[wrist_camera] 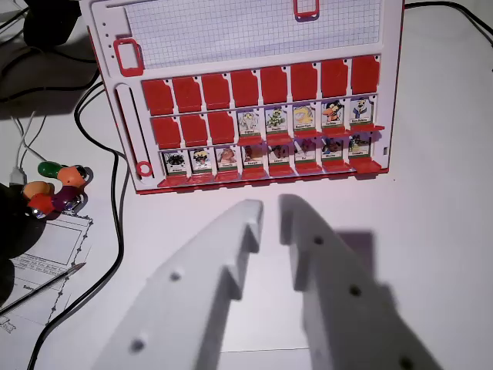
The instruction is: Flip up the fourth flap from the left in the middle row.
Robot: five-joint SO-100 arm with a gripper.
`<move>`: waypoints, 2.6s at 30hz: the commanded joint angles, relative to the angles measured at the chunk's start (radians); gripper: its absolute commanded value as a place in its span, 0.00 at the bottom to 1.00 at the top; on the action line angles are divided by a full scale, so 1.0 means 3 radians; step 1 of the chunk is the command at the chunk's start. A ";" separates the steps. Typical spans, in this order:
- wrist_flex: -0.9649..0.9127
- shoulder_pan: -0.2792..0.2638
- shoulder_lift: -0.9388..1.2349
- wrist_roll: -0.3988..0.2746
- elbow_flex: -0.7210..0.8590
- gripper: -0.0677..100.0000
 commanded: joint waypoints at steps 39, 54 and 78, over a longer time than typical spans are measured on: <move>0.0844 -0.0215 -0.2265 0.0639 -0.1984 0.02; 0.0772 -0.0317 -0.3651 0.0879 -0.2777 0.02; 0.0542 -0.0179 -0.4899 0.0936 -0.3620 0.02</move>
